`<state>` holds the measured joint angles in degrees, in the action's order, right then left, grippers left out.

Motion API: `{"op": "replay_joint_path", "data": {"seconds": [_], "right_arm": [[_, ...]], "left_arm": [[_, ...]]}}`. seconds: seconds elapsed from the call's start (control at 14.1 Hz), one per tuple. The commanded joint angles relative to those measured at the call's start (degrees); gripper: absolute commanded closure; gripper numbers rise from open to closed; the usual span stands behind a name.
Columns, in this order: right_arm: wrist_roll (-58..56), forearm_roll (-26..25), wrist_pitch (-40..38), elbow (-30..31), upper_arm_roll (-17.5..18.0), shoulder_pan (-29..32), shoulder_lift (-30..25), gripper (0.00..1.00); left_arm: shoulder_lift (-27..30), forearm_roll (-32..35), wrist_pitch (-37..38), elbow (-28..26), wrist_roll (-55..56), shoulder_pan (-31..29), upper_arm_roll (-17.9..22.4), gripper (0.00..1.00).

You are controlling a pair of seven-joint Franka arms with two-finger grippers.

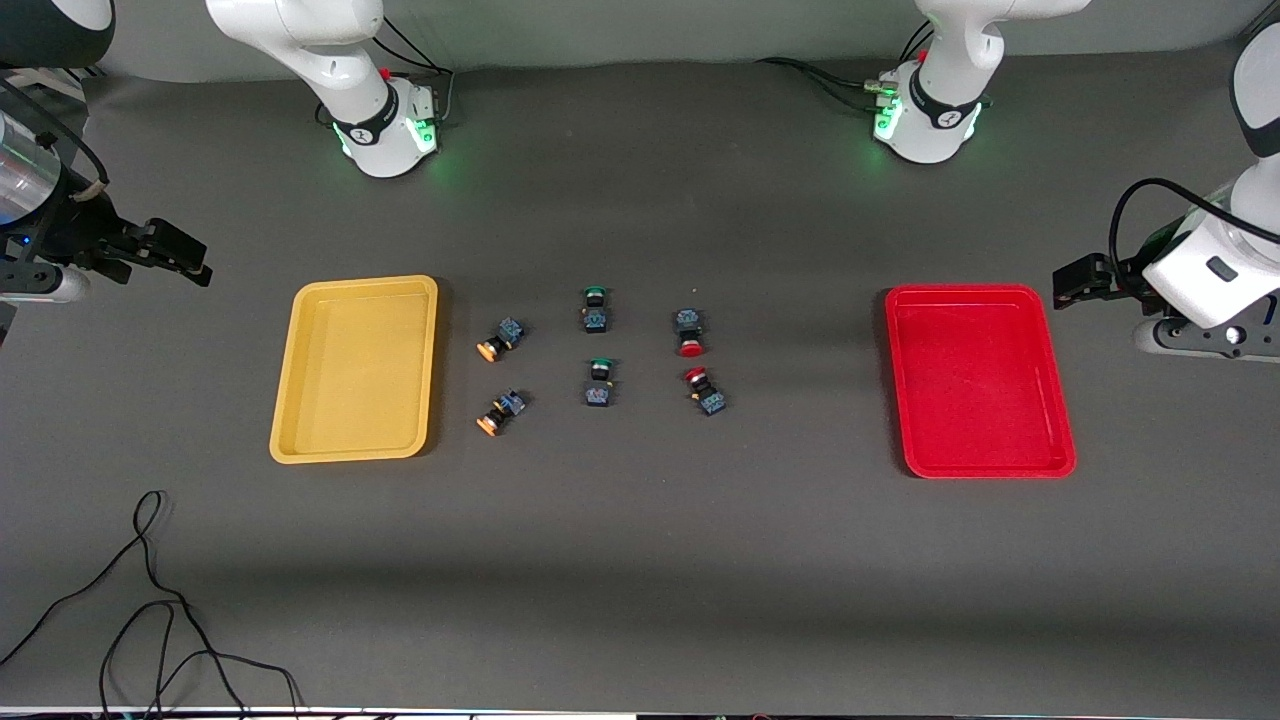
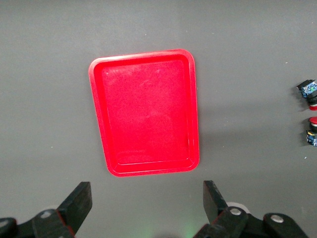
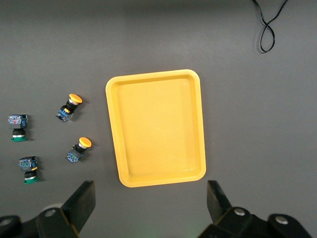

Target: Place red and yellow buttons in trays

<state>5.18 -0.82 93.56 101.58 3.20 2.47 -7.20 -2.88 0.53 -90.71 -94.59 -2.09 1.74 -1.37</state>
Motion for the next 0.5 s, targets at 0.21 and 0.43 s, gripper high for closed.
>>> {"op": "replay_joint_path", "data": {"seconds": [0.21, 0.43], "right_arm": [[-1.4, -1.0, -0.8, -1.1, -0.1, 0.3, 0.6, 0.00], [-1.1, -0.5, -0.7, -1.1, -0.1, 0.3, 1.1, 0.00]], "left_arm": [[0.7, 0.0, -0.5, -0.4, 0.3, 0.7, 0.4, 0.00], [0.7, 0.0, -0.5, -0.4, 0.3, 0.7, 0.4, 0.00]]}}
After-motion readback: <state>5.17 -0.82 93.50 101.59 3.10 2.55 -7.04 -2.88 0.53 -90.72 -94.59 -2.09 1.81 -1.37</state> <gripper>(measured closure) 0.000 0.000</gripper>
